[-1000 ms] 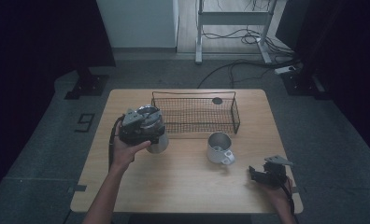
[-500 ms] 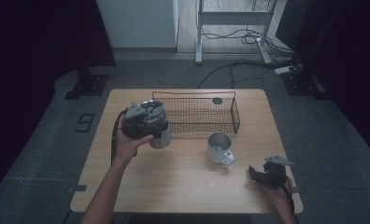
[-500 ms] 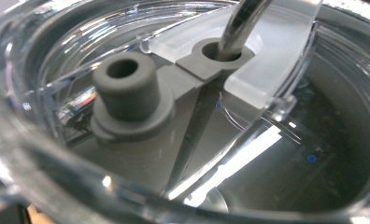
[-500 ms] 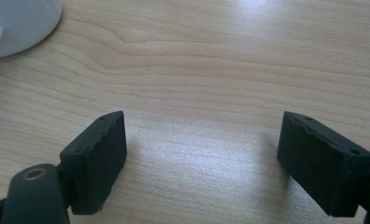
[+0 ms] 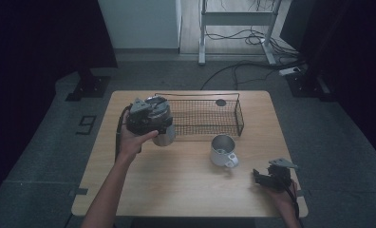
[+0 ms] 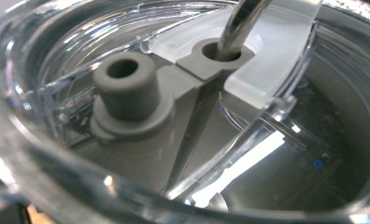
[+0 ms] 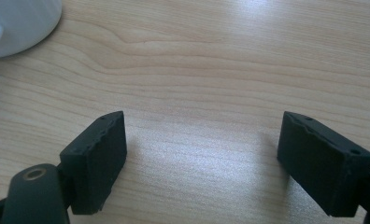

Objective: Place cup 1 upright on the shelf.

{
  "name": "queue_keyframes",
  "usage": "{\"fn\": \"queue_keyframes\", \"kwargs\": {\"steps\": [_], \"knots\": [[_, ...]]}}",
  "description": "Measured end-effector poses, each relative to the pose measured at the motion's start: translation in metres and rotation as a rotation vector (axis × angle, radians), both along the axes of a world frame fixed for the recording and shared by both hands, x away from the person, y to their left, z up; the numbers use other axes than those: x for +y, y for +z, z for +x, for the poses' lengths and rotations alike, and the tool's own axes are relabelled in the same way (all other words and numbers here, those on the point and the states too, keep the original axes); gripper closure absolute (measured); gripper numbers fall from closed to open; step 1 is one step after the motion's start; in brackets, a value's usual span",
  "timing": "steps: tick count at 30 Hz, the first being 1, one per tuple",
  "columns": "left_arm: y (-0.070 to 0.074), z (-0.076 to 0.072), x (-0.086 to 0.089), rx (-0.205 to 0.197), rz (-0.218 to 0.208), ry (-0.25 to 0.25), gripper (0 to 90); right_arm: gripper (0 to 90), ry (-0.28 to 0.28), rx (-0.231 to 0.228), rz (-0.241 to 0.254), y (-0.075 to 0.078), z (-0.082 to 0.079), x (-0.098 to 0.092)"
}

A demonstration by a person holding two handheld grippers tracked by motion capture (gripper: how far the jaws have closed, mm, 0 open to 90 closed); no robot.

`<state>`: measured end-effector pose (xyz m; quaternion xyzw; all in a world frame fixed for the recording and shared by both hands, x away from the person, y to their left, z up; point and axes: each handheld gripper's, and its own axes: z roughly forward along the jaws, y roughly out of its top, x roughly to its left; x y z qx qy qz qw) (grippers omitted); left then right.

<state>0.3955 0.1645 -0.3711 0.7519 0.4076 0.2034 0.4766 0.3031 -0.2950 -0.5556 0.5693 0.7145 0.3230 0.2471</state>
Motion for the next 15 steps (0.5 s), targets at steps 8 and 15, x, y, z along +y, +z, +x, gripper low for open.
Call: {"fn": "queue_keyframes", "kwargs": {"steps": [8,15], "knots": [[0.003,0.008,-0.004,0.002,0.008,0.005,4.1,15.7,0.0,0.0,0.0,0.0,0.0,0.0],[0.006,0.011,-0.005,0.0,0.008,0.008,4.1,15.8,0.0,-0.001,0.0,0.0,0.0,0.0]]}}
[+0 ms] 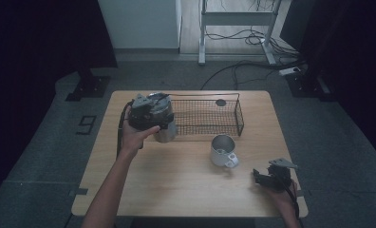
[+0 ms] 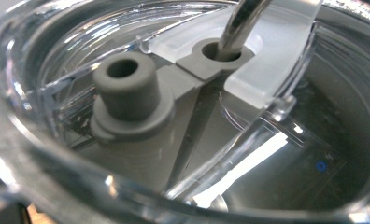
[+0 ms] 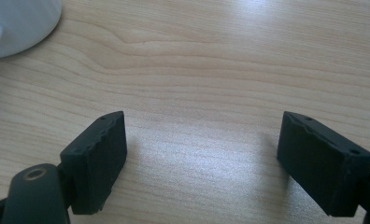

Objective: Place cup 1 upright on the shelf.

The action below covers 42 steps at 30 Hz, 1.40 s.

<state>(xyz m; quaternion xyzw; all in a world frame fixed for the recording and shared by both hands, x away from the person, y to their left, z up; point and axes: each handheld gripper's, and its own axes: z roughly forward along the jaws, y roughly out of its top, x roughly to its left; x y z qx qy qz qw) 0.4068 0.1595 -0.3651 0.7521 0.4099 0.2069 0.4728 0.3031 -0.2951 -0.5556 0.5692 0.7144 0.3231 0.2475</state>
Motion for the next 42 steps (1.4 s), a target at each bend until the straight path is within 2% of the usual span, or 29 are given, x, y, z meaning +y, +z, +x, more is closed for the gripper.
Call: {"fn": "queue_keyframes", "kwargs": {"steps": [7,14,23,33,37,42], "knots": [[0.003,0.006,0.0,-0.006,-0.01,0.025,4.1,15.8,0.0,0.0,0.0,0.0,0.0,0.0],[0.007,0.013,0.0,-0.015,-0.014,0.025,4.1,15.8,0.0,0.0,0.0,0.0,0.0,0.0],[0.007,0.03,-0.007,-0.008,-0.019,0.019,4.1,16.0,-0.005,-0.001,-0.001,0.0,0.0,0.0],[0.002,0.048,-0.012,-0.001,0.013,0.027,4.1,16.0,-0.011,0.0,0.0,0.0,0.0,0.0],[0.0,0.052,-0.015,0.008,0.012,0.024,4.1,16.1,-0.011,0.0,0.0,0.0,0.0,0.0],[0.002,0.057,-0.018,0.002,0.018,0.021,4.1,16.2,-0.012,0.0,0.0,0.0,0.0,0.0]]}}
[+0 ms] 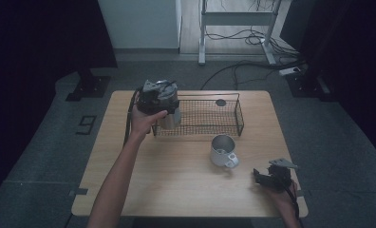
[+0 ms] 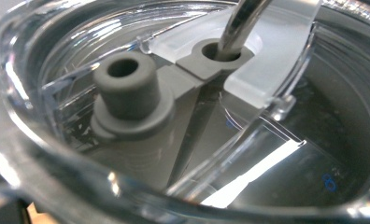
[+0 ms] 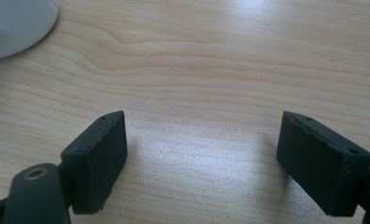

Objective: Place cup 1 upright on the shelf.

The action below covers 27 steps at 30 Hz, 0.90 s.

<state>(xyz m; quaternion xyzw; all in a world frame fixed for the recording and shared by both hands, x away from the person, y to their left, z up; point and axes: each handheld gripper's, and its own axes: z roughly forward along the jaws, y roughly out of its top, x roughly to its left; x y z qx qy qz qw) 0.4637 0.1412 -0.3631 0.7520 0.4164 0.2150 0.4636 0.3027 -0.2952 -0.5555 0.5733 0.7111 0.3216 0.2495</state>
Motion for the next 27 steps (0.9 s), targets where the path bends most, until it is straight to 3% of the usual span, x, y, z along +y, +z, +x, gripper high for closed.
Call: {"fn": "queue_keyframes", "kwargs": {"steps": [27], "knots": [[-0.007,0.028,-0.015,0.021,0.014,0.0,4.2,16.8,-0.008,-0.002,0.001,0.0,-0.001,0.0]]}}
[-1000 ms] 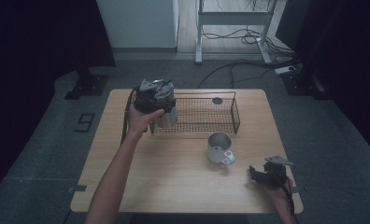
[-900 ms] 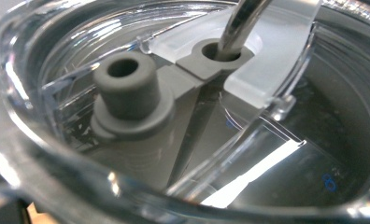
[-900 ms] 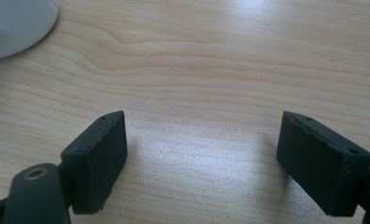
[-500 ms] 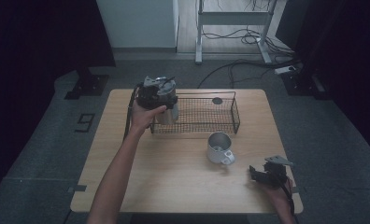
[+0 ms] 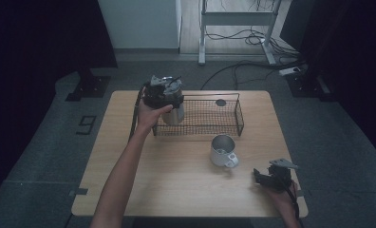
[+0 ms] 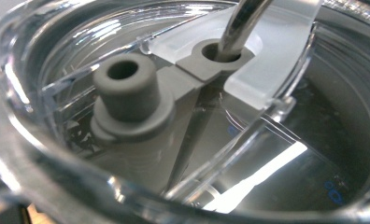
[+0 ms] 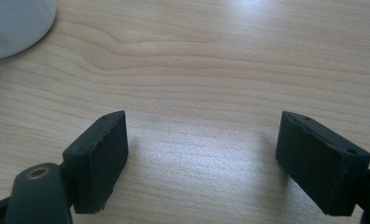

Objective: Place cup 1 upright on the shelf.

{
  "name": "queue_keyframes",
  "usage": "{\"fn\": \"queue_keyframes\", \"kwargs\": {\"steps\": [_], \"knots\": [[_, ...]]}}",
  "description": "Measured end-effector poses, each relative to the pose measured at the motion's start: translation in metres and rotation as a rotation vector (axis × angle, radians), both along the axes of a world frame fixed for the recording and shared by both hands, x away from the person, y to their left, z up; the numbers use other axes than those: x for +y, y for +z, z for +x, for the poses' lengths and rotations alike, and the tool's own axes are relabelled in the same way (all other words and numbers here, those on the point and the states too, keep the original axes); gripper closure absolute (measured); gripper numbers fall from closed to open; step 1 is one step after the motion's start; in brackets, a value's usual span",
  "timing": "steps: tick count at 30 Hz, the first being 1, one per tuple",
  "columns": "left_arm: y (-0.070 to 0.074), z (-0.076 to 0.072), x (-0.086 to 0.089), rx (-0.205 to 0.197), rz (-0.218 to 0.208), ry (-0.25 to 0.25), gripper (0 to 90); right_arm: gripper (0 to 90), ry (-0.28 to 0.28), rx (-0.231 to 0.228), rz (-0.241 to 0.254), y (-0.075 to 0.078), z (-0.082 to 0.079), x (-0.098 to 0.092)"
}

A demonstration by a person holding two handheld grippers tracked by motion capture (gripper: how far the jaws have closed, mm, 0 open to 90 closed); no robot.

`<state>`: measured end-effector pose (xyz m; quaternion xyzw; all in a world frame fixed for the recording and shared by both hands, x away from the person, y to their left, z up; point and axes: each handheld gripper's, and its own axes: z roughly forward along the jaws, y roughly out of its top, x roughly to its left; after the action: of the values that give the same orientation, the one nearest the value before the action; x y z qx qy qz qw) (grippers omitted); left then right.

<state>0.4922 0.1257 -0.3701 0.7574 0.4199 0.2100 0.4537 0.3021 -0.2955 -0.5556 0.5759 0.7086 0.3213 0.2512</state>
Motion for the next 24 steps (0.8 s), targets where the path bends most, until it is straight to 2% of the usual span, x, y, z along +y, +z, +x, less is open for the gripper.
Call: {"fn": "queue_keyframes", "kwargs": {"steps": [9,17,20,24], "knots": [[0.003,0.007,-0.01,-0.007,0.006,-0.006,4.1,17.0,-0.007,-0.002,0.0,0.0,-0.001,0.0],[0.004,0.014,-0.017,-0.015,0.031,-0.009,4.1,17.1,-0.01,0.0,0.0,0.0,-0.002,0.0],[0.002,0.017,-0.016,-0.008,0.019,-0.01,4.1,17.1,-0.01,0.0,0.0,0.0,-0.002,0.0],[-0.004,0.022,-0.016,-0.001,0.024,0.004,4.1,17.1,-0.01,0.0,0.0,0.0,-0.002,0.0]]}}
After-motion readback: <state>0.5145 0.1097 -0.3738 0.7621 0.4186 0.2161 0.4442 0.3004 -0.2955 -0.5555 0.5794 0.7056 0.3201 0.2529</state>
